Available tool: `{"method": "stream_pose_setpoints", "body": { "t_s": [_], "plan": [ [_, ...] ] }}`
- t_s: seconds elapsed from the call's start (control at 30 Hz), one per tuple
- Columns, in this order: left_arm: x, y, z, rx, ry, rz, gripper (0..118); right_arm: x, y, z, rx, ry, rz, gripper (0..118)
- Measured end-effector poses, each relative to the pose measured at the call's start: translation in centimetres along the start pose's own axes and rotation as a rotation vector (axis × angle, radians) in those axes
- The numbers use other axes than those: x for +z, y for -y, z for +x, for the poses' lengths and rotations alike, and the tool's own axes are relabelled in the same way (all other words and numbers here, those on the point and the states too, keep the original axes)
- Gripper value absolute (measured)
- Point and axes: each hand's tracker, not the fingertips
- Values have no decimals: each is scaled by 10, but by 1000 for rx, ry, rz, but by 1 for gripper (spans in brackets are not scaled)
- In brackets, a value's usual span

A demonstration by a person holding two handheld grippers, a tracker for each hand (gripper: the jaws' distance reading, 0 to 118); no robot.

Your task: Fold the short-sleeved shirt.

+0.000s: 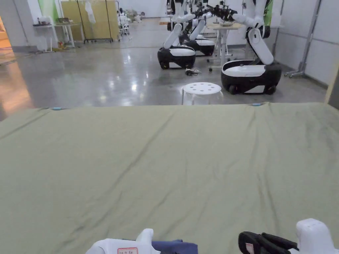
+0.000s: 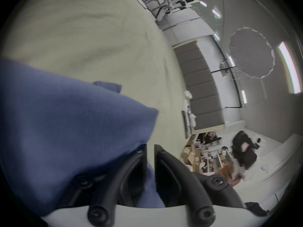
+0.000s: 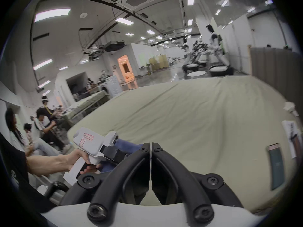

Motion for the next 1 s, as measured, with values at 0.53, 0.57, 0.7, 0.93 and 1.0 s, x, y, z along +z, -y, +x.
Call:
{"method": "stream_pose_setpoints", "body": {
  "t_s": [0.53, 0.57, 0.7, 0.93, 1.0],
  "plan": [
    [158, 16, -58, 89, 6, 62, 111, -149, 70, 68, -398, -229, -421, 4],
    [149, 13, -62, 115, 10, 36, 111, -147, 70, 67, -395, -229, -416, 4],
    [88, -7, -75, 141, 36, -118, 113, -143, 69, 60, -389, -225, -410, 4],
    [41, -29, -52, 109, 43, -77, 113, -135, 69, 57, -460, -255, -398, 4],
    [47, -21, -40, 32, -65, -80, 101, -133, 71, 57, -468, -261, -392, 4]
  ]
}}
